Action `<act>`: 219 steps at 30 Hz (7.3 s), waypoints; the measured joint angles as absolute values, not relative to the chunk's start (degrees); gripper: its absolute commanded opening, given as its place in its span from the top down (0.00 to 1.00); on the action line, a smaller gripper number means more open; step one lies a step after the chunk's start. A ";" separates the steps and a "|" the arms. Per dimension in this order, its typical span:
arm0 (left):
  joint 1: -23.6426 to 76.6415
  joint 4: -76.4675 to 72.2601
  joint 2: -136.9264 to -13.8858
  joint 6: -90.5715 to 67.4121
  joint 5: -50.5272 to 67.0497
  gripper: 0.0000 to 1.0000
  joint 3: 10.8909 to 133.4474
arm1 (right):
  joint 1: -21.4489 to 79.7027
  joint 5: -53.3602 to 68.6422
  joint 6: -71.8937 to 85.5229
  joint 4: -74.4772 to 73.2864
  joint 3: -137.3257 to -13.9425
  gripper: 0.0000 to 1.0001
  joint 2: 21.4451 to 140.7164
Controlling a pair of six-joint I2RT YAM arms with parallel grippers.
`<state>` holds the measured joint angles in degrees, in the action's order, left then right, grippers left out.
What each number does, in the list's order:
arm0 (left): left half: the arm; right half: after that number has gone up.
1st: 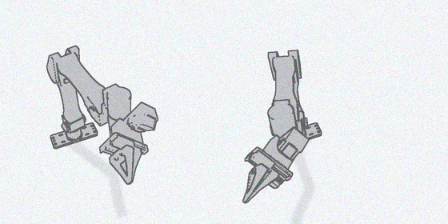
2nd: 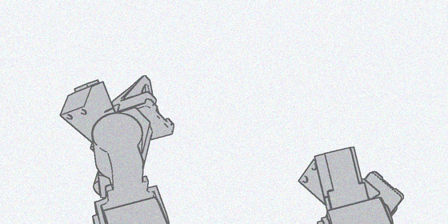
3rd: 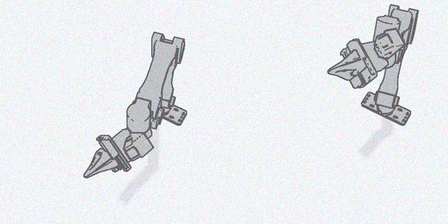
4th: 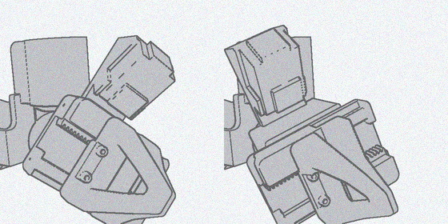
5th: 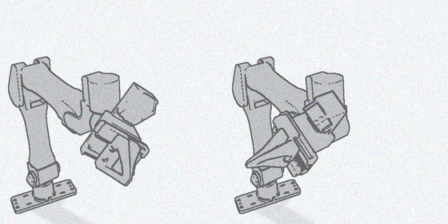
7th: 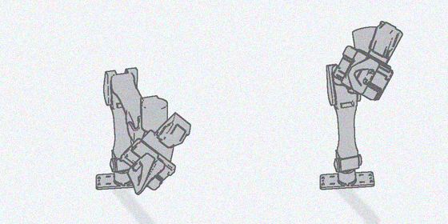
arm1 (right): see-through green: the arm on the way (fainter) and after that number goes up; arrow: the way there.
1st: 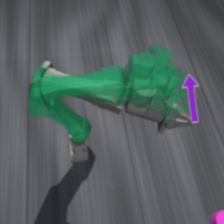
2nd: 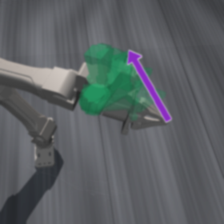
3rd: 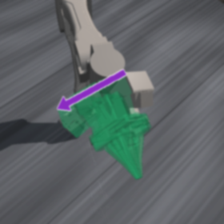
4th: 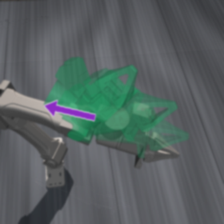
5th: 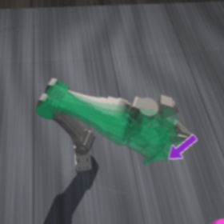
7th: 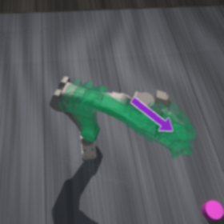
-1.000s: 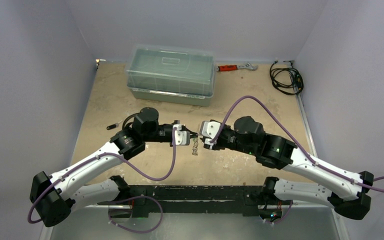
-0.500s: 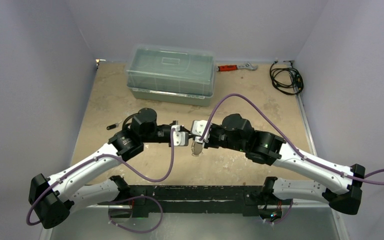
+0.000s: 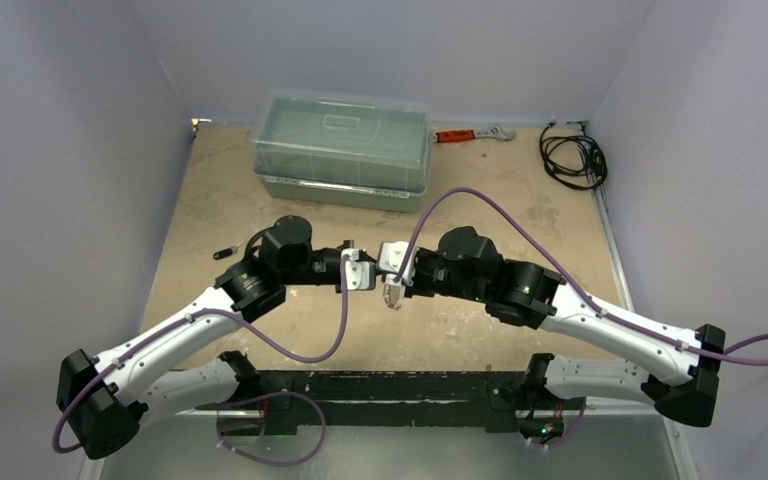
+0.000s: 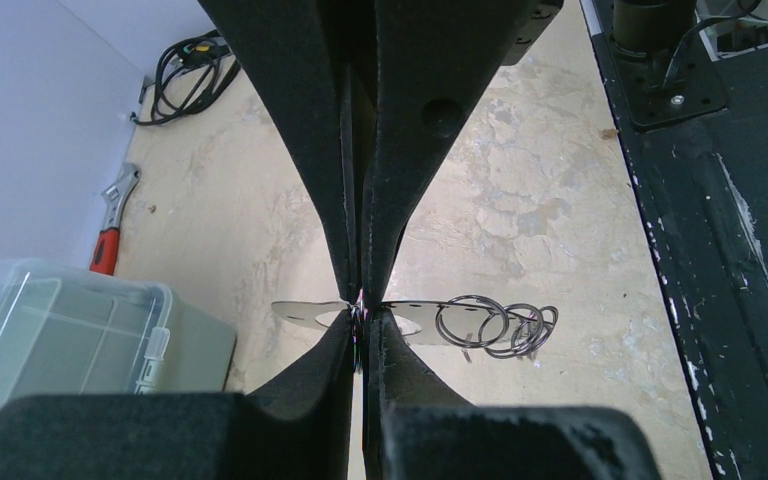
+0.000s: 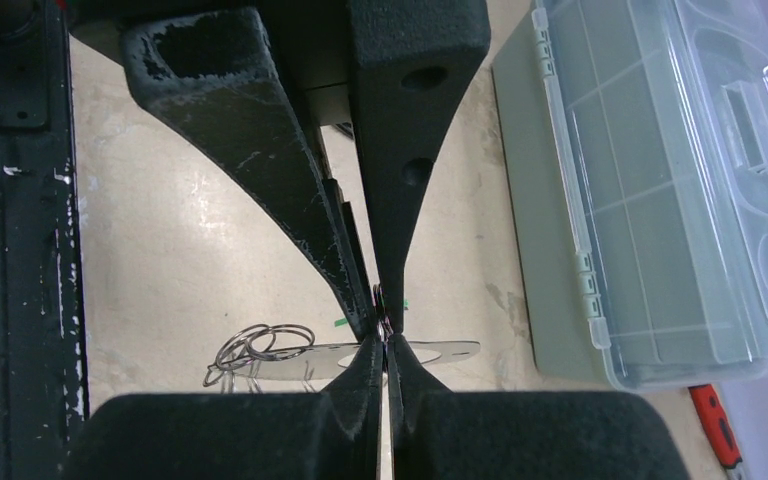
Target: Put the keys on the keyring
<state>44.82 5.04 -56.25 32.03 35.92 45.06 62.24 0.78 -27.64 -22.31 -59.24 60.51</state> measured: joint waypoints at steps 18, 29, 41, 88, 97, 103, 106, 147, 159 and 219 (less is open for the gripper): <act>45.12 -5.21 -49.45 11.05 10.35 0.03 37.85 | 62.26 -2.74 -23.88 -8.91 -49.58 1.00 48.42; 45.12 -5.91 -54.70 -39.33 -21.50 0.01 58.98 | 62.26 -9.58 -19.75 -4.16 -48.18 1.00 48.36; 45.12 10.39 -61.89 -64.95 -30.33 0.01 68.75 | 62.26 -14.48 -16.27 -3.40 -47.31 1.00 47.24; 45.12 -6.37 -36.18 -10.02 1.28 0.15 39.07 | 62.26 25.96 -14.85 -8.19 -56.16 1.00 46.57; 45.12 -14.13 -32.77 -2.02 24.05 0.33 34.85 | 62.26 24.53 -15.53 -9.45 -56.16 1.00 47.09; 45.12 -15.62 -35.14 0.89 31.94 0.35 34.85 | 62.26 23.53 -15.86 -9.47 -56.16 1.00 47.09; 45.12 -15.46 -36.05 1.85 34.46 0.37 34.92 | 62.26 23.27 -16.08 -9.54 -56.16 1.00 47.07; 45.06 -18.17 -43.72 3.46 45.45 0.71 38.63 | 62.26 20.84 -18.17 -10.74 -56.27 1.00 47.62; 45.06 -20.23 -43.40 2.15 46.54 0.88 38.33 | 62.24 19.16 -18.52 -10.72 -56.27 1.00 47.99; 45.39 11.73 -52.36 18.26 37.28 1.00 51.13 | 62.24 6.44 -24.21 -24.12 -64.40 0.66 56.86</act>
